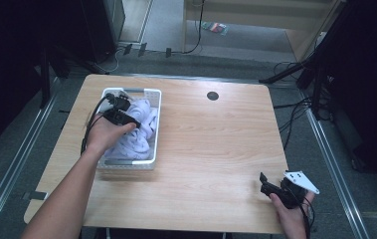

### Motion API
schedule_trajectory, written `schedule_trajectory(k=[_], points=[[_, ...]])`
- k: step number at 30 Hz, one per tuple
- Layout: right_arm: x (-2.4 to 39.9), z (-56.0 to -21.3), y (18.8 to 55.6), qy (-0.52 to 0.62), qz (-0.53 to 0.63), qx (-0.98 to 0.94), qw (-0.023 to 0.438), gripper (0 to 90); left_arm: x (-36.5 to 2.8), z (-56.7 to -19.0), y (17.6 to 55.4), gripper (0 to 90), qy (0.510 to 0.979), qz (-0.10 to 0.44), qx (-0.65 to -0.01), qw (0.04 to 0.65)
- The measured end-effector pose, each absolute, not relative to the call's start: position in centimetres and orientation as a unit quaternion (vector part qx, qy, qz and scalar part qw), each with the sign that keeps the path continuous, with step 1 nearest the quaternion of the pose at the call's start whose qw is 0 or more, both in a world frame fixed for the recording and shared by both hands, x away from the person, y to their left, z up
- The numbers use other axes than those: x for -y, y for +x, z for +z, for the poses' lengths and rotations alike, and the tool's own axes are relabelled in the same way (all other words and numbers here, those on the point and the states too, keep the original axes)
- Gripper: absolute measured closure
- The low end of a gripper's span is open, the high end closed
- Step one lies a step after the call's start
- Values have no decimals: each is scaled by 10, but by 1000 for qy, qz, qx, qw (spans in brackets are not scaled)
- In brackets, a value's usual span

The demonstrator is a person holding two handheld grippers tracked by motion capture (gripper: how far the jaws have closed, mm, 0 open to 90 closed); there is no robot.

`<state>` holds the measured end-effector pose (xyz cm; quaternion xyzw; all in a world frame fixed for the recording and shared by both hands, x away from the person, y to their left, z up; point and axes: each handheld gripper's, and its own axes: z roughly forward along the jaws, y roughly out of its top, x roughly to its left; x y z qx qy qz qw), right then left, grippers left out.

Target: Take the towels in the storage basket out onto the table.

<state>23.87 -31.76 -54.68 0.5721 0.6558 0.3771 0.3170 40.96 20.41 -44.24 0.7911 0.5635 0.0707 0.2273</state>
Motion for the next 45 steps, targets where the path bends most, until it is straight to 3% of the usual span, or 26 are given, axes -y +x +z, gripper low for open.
schedule_trajectory(k=[17,45], points=[[317,-547,239,573,373,-657,317,96,-202,-363,411,580,780,109,-556,264],[315,-547,240,566,368,-664,322,88,-133,-331,412,577,807,96,-500,301]])
